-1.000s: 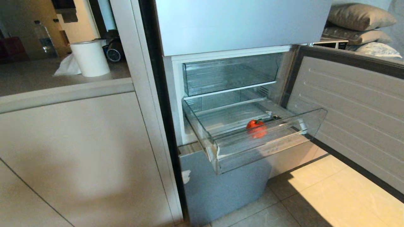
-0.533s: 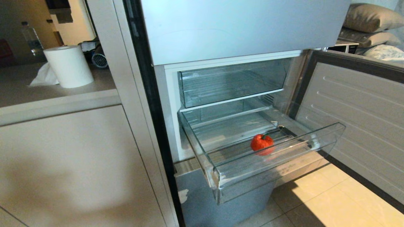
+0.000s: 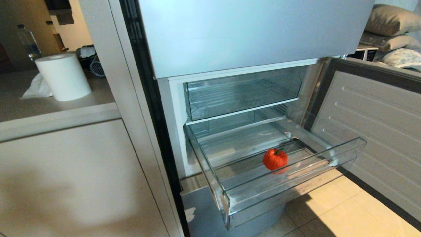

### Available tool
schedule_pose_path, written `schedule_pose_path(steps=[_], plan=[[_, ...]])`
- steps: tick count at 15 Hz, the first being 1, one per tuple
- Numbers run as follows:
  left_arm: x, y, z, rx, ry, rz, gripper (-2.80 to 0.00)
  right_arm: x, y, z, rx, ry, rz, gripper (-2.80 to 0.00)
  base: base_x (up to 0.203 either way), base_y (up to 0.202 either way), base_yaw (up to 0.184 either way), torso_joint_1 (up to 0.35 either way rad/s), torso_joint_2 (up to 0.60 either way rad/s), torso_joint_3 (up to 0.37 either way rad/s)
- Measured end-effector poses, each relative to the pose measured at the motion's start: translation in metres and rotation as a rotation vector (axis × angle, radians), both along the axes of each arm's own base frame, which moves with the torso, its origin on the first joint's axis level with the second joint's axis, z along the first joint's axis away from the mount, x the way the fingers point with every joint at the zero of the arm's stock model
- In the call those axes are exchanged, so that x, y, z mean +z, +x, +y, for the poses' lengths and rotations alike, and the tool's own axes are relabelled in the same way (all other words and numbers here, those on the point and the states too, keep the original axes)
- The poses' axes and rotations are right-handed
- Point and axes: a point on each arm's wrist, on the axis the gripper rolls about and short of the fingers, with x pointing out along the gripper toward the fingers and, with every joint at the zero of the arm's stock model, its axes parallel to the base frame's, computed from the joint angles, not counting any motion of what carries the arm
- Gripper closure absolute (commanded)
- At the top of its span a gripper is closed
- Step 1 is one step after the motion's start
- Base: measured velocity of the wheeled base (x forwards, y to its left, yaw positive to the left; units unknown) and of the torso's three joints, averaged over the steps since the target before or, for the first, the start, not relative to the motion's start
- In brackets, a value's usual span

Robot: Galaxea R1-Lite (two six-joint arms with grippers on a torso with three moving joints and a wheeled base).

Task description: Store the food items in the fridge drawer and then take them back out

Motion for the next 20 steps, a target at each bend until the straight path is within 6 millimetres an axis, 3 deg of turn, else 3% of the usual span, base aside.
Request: schedule_pose_path(steps=[8, 15, 17, 20], plan=[[0.0, 0.0, 0.0, 0.0, 0.0, 0.0, 0.0, 0.0, 0.0, 0.0, -0.001, 0.001, 0.0, 0.0, 0.0, 0.0, 0.0, 0.211, -0.43, -0.214], [0.0, 0.0, 0.0, 0.0, 0.0, 0.001, 0.0, 0.002, -0.001, 0.0, 0.003, -0.024, -0.002, 0.0, 0.0, 0.0, 0.0, 0.007, -0.01, -0.006], [0.0, 0.0, 0.0, 0.0, 0.0, 0.001, 0.0, 0.02, -0.005, 0.0, 0.002, -0.034, -0.038, 0.0, 0.0, 0.0, 0.0, 0.0, 0.0, 0.0], [0.0, 0.0, 0.0, 0.0, 0.0, 0.001, 0.0, 0.068, -0.004, 0.001, 0.028, -0.035, -0.003, 0.0, 0.0, 0.0, 0.0, 0.0, 0.0, 0.0]])
